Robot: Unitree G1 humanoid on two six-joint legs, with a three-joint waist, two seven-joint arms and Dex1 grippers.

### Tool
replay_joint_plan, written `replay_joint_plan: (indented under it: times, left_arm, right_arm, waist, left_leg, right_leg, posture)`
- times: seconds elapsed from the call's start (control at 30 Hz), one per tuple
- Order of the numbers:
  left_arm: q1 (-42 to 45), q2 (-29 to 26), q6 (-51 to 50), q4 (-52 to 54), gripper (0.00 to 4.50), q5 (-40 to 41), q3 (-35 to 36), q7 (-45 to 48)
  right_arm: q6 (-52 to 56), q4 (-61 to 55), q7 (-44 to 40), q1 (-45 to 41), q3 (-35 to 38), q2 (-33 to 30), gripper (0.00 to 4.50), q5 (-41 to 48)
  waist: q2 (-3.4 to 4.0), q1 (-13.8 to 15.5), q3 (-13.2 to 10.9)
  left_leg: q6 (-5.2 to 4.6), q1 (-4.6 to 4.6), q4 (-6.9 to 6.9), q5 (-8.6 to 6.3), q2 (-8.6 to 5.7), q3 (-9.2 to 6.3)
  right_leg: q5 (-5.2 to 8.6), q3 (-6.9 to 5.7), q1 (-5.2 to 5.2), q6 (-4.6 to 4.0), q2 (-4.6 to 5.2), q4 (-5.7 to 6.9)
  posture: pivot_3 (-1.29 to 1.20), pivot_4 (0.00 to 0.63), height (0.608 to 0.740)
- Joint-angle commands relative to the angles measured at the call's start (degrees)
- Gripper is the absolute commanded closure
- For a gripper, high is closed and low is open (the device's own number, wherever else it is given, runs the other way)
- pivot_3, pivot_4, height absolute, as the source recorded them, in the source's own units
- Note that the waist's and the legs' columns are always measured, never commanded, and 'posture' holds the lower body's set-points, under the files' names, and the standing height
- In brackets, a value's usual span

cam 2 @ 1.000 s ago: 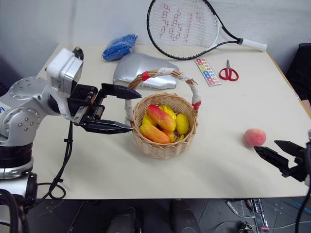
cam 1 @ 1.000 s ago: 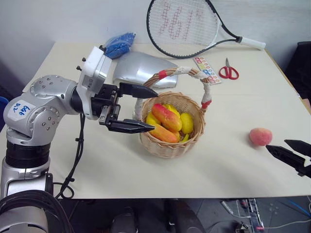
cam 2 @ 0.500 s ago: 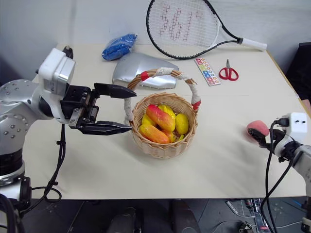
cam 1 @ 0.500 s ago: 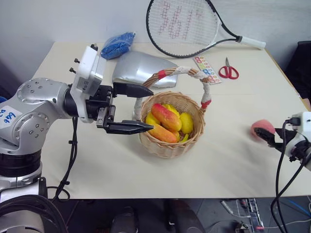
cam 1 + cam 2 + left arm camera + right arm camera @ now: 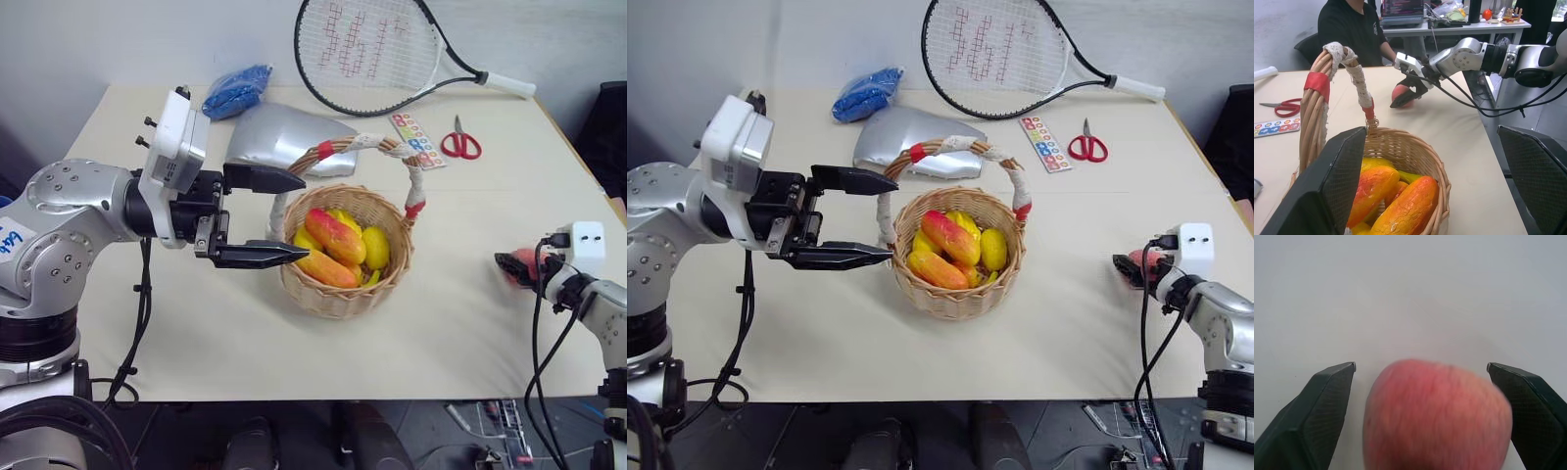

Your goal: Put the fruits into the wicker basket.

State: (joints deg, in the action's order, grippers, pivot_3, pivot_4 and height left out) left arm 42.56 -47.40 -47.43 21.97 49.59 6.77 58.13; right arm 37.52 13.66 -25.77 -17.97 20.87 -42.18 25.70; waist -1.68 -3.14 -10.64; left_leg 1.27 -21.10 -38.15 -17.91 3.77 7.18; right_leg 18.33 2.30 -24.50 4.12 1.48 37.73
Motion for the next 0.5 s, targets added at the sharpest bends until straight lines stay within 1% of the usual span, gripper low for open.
replay_joint_plan:
  times: [0.03,0.07,0.1,0.13,0.2,0.27,0.33,0.4,0.5]
  left_arm:
    - [0.12,-0.60,0.65,1.40,0.00,1.04,1.97,-0.43]
    - [0.03,-0.64,0.67,1.38,0.00,1.04,2.01,-0.43]
    - [-0.03,-0.66,0.70,1.30,0.00,1.01,2.02,-0.40]
    - [-0.12,-0.71,0.75,1.23,0.00,1.00,2.07,-0.37]
    - [-0.35,-0.88,0.82,1.16,0.00,1.01,2.24,-0.30]
    - [-0.75,-1.32,1.04,0.86,0.00,0.86,2.62,0.02]
    - [-1.09,-1.90,1.27,0.39,0.00,0.76,3.11,0.60]
    - [-1.21,-2.50,1.56,-0.34,0.00,0.27,3.33,1.30]
    - [-1.08,-3.10,2.20,-1.31,0.00,-0.44,3.15,2.16]
  right_arm:
    - [0.41,-2.61,-0.81,0.06,2.22,-0.54,1.56,0.83]
    - [0.96,-3.45,-1.13,0.53,2.46,-0.77,1.79,1.16]
    - [1.32,-4.43,-1.62,1.08,2.61,-1.08,1.88,1.43]
    - [2.15,-6.16,-2.63,1.89,2.98,-1.49,1.90,2.29]
    - [4.64,-12.52,-7.36,4.58,3.76,-2.65,1.91,6.12]
    - [10.19,-23.45,-14.18,8.50,5.57,-4.49,1.91,15.01]
    - [15.55,-32.44,-18.61,10.57,7.18,-6.34,1.91,24.14]
    - [19.57,-38.53,-19.05,8.56,6.61,-7.54,1.91,31.64]
    - [21.62,-43.13,-16.01,1.36,1.29,-7.22,1.91,35.58]
  waist:
    - [0.00,0.00,0.00]
    - [0.00,0.01,0.00]
    - [0.01,0.02,0.00]
    - [0.01,0.03,0.00]
    - [0.03,0.10,-0.01]
    - [0.08,0.16,-0.04]
    - [0.11,0.01,-0.05]
    - [0.10,-0.16,-0.05]
    - [0.09,-0.27,-0.06]
  left_leg:
    - [0.00,0.00,0.00,0.00,0.00,0.00]
    - [0.00,0.00,0.00,0.00,0.01,0.00]
    - [0.00,0.00,0.00,0.00,0.01,0.00]
    - [0.00,0.00,0.00,0.00,0.01,0.00]
    - [0.00,0.00,0.01,0.00,0.02,0.00]
    - [0.00,-0.04,0.03,0.00,0.02,-0.01]
    - [0.00,-0.02,0.03,0.00,0.04,0.00]
    - [0.02,0.02,0.02,0.01,0.07,0.00]
    - [0.04,0.06,0.00,0.02,0.06,-0.02]
  right_leg:
    - [0.00,0.00,0.00,0.00,0.00,0.00]
    - [0.00,0.00,0.00,0.00,-0.01,0.00]
    - [0.00,0.00,0.00,0.00,-0.01,0.01]
    - [0.00,0.00,0.00,0.00,-0.01,0.01]
    - [0.00,0.00,-0.01,0.00,-0.02,0.01]
    - [0.00,0.00,-0.04,0.00,-0.01,0.01]
    - [0.00,0.00,-0.04,0.01,-0.03,0.02]
    - [0.00,0.00,-0.02,0.01,-0.06,0.06]
    - [-0.01,-0.02,0.02,-0.01,-0.05,0.08]
  posture:
    - [0.00,0.150,0.740]
    - [0.00,0.150,0.740]
    - [0.00,0.150,0.740]
    - [0.00,0.150,0.740]
    - [0.00,0.150,0.740]
    - [0.00,0.150,0.740]
    - [0.00,0.150,0.740]
    - [0.00,0.150,0.740]
    - [0.00,0.150,0.740]
